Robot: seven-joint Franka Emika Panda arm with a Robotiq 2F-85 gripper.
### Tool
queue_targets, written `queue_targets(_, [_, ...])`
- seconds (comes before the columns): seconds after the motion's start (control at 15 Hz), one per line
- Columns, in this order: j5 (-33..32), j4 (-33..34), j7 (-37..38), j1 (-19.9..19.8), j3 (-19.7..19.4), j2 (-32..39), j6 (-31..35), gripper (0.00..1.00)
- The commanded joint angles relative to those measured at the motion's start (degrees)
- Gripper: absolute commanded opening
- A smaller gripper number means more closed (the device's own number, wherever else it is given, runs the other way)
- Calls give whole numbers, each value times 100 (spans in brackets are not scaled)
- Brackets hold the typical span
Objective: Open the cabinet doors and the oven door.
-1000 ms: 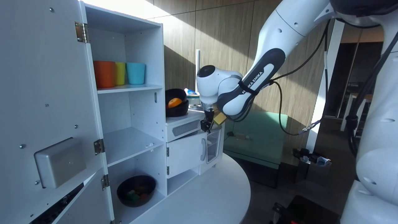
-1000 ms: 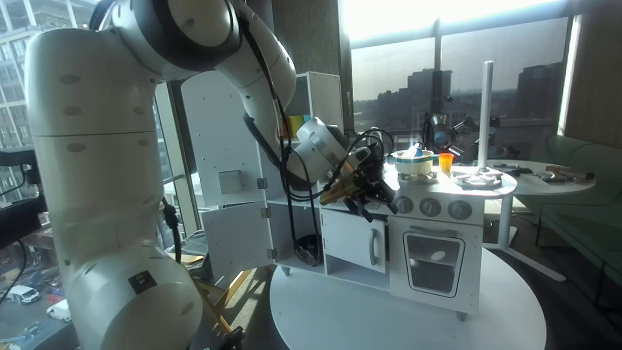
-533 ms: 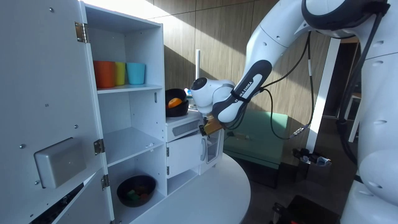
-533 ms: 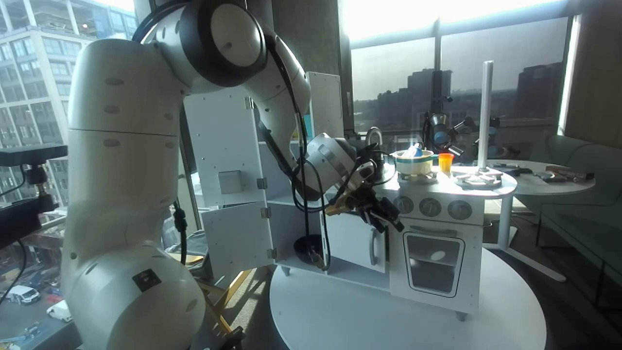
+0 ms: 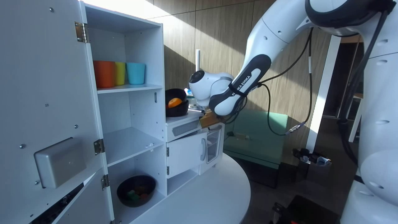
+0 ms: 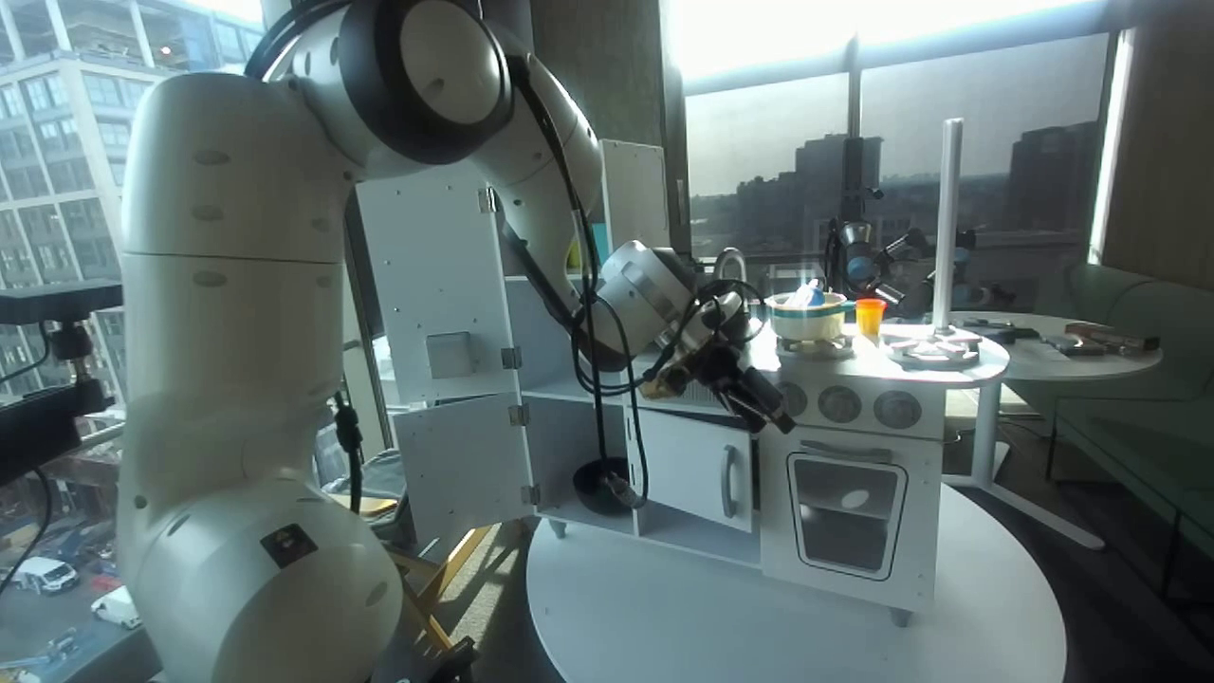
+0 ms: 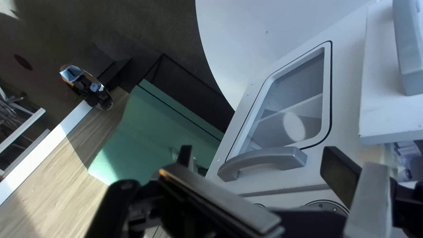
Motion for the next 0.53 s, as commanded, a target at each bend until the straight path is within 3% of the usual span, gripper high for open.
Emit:
queue_targets(0.0, [733,-81,58,-45,-45,-98,373,100])
queue_targets(0.27, [1597,-240,239,-37,-140,-23,996,100])
queue_targets(0.47, [1397,-411,729,26,-347,-130,1721,100])
